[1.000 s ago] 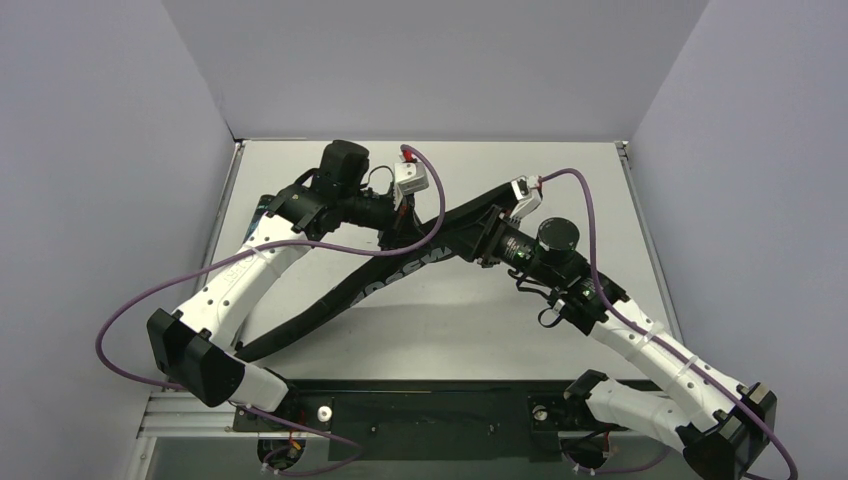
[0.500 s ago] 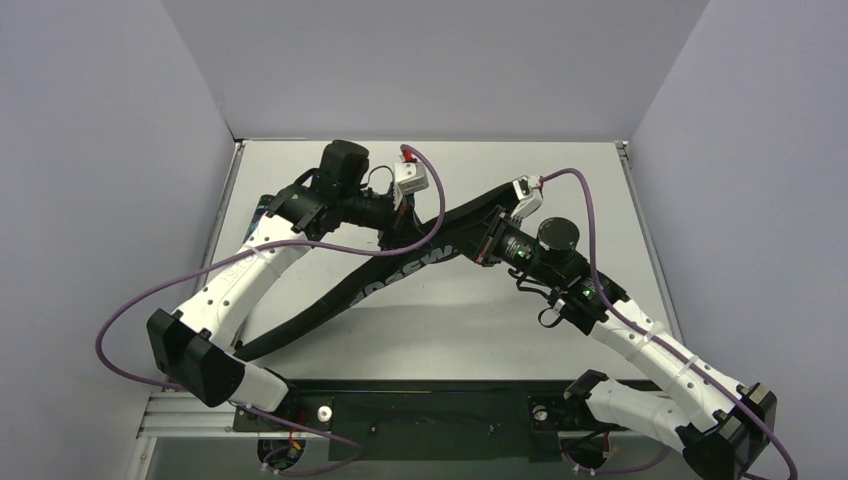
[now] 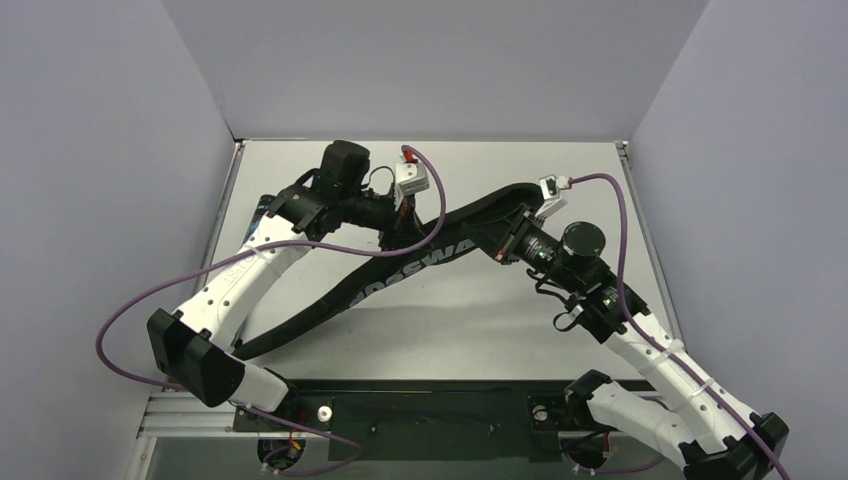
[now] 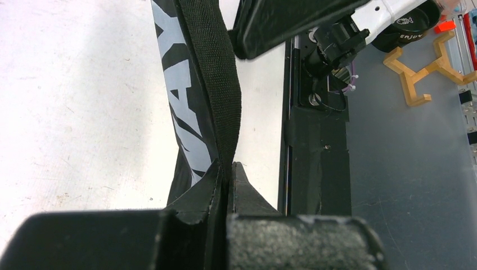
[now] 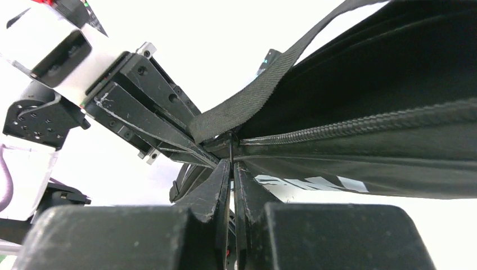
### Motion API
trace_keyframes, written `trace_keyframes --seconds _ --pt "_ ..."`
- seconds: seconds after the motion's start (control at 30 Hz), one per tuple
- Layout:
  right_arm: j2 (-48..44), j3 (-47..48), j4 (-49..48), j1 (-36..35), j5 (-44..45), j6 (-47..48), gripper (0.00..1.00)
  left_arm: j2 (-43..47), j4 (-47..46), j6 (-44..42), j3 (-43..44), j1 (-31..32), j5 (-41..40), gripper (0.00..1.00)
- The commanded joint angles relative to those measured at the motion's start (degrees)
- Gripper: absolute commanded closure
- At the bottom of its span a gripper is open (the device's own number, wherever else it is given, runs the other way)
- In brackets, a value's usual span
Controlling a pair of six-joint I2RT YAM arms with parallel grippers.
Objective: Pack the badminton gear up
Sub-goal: Zip the racket bag at the center of the board.
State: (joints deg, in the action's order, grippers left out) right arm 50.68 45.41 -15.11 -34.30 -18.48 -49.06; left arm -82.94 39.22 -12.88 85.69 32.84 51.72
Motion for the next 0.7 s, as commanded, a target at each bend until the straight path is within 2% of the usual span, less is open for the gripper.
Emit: trace_keyframes --seconds 0.0,0.47,0.67 --pt "-2.72 0.71 -0.52 3.10 0.41 0.31 1.00 2.27 -1.30 -0.39 1.67 -0.23 3.05 1.00" --pt "-5.51 1.21 3.86 8.60 -1.68 0.57 1.00 2.61 -0.66 -0.93 1.76 -0.23 2.94 1.00" --pt "-7.41 2.73 5.44 13.96 -3.69 -0.07 1.00 2.73 -0.44 -1.18 1.35 -0.24 2.77 1.00"
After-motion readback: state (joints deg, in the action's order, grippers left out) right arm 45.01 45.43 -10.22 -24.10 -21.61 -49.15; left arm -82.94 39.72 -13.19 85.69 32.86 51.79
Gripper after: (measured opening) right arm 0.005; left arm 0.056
